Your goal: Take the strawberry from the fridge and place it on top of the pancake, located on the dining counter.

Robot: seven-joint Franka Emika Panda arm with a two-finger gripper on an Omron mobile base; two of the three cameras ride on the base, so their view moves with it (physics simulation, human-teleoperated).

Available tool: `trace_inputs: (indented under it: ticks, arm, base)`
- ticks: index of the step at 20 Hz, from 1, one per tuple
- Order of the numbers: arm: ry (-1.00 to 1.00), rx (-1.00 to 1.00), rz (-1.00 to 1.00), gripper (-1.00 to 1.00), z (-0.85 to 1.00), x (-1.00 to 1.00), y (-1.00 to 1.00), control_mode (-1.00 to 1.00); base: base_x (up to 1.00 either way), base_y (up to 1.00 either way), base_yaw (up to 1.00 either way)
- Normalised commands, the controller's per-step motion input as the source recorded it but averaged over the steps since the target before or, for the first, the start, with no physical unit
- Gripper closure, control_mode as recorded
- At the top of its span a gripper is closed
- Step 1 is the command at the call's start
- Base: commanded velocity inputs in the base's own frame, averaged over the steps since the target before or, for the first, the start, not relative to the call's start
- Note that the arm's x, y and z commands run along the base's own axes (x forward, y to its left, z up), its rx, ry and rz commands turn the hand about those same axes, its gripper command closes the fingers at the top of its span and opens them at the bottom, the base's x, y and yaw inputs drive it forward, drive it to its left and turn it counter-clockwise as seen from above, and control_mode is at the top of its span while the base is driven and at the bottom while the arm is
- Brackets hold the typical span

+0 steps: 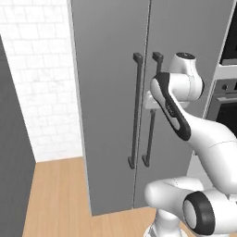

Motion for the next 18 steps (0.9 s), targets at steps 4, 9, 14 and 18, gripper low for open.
trace_inputs:
  ticks: [4, 9, 14, 18]
  arm:
    - [0.00, 0.00, 0.00, -1.00, 0.00, 0.00, 0.00, 1.00]
    - [0.00, 0.00, 0.00, -1.00, 0.00, 0.00, 0.00, 1.00]
    - [0.00, 0.00, 0.00, -1.00, 0.00, 0.00, 0.00, 1.00]
    - [-0.21, 0.00, 0.00, -1.00, -0.17, 0.12, -0.26, -1.00]
  base:
    - [-0.56, 0.00, -0.03]
    - [-0.61, -0.26, 0.00]
    - [-0.42, -0.27, 0.00]
    - [-0.05, -0.07, 0.00]
